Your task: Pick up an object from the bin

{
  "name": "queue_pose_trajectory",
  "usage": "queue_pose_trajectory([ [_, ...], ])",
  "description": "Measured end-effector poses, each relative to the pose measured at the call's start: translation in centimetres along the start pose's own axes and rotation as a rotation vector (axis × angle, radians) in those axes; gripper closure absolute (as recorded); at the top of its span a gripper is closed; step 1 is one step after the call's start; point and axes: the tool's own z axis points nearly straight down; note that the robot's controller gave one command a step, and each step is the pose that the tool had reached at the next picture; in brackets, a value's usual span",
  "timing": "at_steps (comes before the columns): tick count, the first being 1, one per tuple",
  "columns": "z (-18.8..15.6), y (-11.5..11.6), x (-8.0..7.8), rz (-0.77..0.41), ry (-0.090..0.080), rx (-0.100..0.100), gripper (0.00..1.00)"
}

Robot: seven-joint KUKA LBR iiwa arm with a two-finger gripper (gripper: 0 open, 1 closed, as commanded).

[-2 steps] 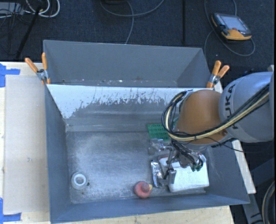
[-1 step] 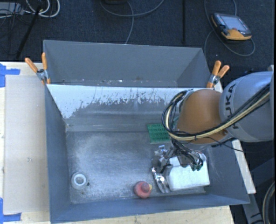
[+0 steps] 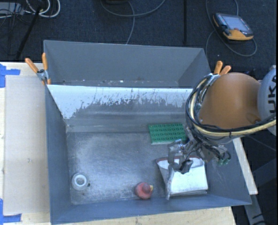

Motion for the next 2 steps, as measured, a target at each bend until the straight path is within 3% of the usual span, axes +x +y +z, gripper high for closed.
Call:
queue_pose_trajectory([
  [1, 0.1, -1.4, 3.0, -0.269, 0.007, -0.003, 1.0],
  [2, 2.8, -3.6, 2.0, -0.212, 0.008, -0.004, 1.0],
])
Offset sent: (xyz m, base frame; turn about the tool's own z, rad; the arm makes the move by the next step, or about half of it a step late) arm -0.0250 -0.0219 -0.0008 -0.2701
